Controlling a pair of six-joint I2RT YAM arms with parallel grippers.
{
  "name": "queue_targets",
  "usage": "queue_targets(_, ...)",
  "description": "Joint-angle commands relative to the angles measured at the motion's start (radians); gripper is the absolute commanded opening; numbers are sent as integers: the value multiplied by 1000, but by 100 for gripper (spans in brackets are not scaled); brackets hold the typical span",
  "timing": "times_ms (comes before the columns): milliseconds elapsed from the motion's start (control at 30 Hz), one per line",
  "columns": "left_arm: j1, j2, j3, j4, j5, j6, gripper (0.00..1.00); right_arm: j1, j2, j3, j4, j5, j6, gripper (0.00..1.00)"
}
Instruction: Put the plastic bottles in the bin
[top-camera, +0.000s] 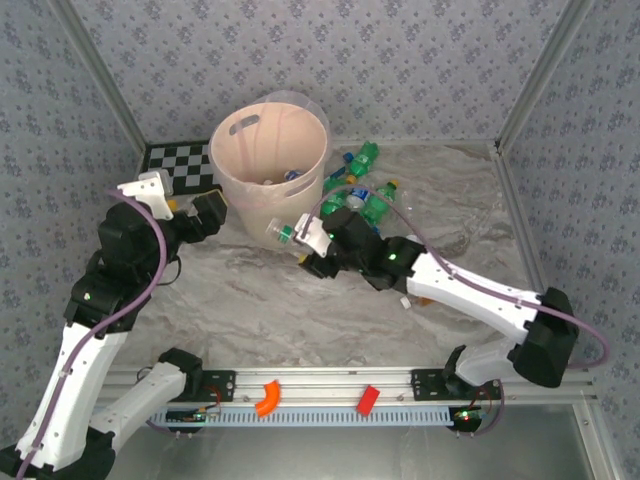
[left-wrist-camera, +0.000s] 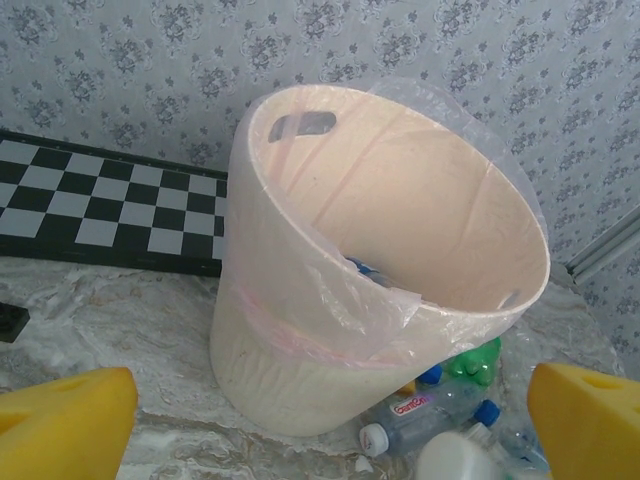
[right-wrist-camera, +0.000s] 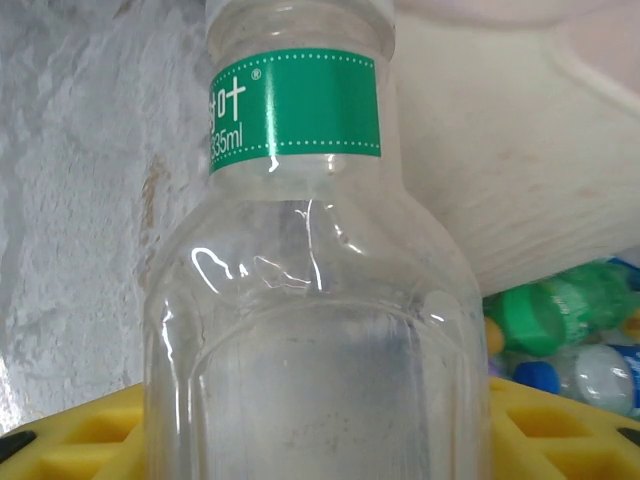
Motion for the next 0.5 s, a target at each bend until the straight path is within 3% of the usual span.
queue_targets(0,-2,-13,16,22,28,19,100,-27,-59,15,18,-2,38,58)
queue_targets(200,-2,-14,11,29,64,19,100,-72,-41,153,9,17,44,60)
queue_targets(467,-2,-28,17,11,98,27,100,-115,121,427,-12,93,19,60)
